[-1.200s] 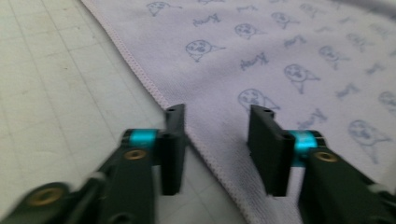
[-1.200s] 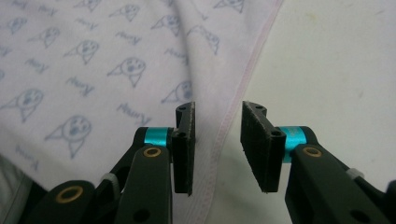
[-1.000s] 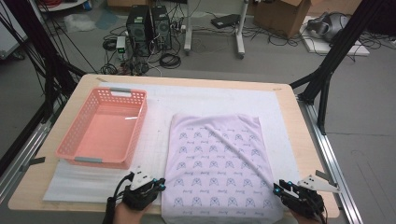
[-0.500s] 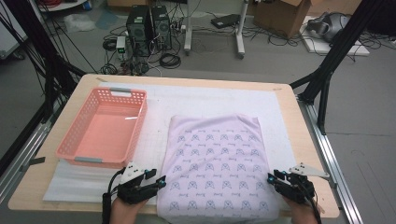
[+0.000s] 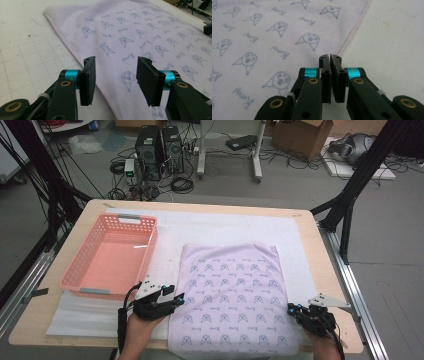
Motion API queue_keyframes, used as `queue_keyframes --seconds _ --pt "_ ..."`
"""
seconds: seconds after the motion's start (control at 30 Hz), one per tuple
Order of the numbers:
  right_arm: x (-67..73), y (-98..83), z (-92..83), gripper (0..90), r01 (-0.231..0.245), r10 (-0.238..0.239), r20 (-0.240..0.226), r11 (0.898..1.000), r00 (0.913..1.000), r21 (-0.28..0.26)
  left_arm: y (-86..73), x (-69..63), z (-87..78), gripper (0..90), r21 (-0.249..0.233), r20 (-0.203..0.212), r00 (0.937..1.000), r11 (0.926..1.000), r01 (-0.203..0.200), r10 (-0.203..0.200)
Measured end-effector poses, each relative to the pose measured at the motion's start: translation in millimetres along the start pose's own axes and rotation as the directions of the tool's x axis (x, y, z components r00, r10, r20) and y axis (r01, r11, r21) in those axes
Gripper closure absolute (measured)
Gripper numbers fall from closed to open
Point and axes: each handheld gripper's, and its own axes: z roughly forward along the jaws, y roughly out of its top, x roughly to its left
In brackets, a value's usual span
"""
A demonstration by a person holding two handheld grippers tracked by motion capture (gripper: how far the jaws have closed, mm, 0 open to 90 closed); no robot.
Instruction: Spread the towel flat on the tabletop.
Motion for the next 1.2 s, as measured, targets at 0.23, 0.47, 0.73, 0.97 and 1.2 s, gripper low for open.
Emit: queue_keyframes --seconds 0.23,0.47,0.73,0.97,1.2 --pt "-2.0 -2.2 -7.9 89.7 0.014 -0.014 0.012 1.0 0.9998 0.011 23.2 5.5 26.1 45.3 0.0 -0.01 0.9999 1.0 0.007 -0.007" --pt "-4.7 -15.9 -27.6 89.7 0.022 -0.023 0.022 0.999 0.9995 0.036 39.9 8.7 46.4 42.8 0.002 -0.013 0.9998 0.9999 0.016 -0.016" --pt "-3.7 -17.6 -36.4 89.6 0.042 -0.045 0.031 0.996 0.9985 0.081 44.3 24.5 68.8 43.7 0.017 -0.041 0.9968 0.9975 0.069 -0.068" --pt "-16.7 -5.9 -32.3 63.5 -0.007 0.008 0.011 1.0 0.9999 -0.029 39.6 24.3 73.1 47.4 0.068 -0.034 0.9989 0.9971 0.035 -0.033" --pt "-44.7 38.3 4.4 64.3 -0.002 0.004 0.035 0.999 0.9994 -0.053 35.8 24.6 74.8 52.3 0.1 -0.033 0.9993 0.9947 0.021 -0.018"
